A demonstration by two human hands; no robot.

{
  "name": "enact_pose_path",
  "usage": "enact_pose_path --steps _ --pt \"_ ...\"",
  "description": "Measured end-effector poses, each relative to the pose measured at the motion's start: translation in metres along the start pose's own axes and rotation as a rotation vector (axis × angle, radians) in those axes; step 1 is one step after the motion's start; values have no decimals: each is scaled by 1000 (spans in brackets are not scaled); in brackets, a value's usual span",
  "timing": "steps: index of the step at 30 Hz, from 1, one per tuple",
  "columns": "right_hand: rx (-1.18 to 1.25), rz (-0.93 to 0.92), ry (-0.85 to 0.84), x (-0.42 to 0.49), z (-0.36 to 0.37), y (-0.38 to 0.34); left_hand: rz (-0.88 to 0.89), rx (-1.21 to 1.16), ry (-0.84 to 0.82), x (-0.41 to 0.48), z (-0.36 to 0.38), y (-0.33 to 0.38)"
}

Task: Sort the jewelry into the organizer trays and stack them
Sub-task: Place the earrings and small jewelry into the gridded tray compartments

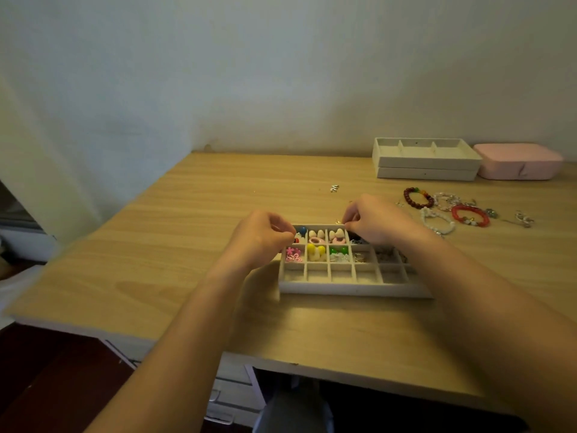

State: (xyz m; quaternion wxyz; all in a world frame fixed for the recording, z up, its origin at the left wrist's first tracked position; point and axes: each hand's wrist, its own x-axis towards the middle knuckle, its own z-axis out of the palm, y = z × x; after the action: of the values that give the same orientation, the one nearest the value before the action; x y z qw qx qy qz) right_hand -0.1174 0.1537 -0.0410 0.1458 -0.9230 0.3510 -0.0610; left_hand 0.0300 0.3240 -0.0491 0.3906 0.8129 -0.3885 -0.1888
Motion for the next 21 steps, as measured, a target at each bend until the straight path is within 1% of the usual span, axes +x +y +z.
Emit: enact_pose_path --steps 2,4,6,8,11,13,17,21 --pt "5 57 29 -1 -3 6 9 -34 -49 0 5 6" --pt "-12 82 93 -3 -6 8 28 -74 -81 -2 4 9" --pt "42 26 151 -8 -11 4 60 -116 -57 -5 -1 11" --pt "186 -85 104 -17 -16 -9 62 -188 -40 -11 -6 11" --pt "412 -196 -64 -32 -21 -32 69 -279 -43 -19 -11 11" --pt "493 -210 -110 -39 -21 -44 83 -329 -44 -24 -15 11" --pt "652 -200 -128 -49 -17 -61 96 -387 -65 -31 -21 9" --pt "752 -163 -151 -56 -13 -67 106 -412 -84 -36 -24 5"
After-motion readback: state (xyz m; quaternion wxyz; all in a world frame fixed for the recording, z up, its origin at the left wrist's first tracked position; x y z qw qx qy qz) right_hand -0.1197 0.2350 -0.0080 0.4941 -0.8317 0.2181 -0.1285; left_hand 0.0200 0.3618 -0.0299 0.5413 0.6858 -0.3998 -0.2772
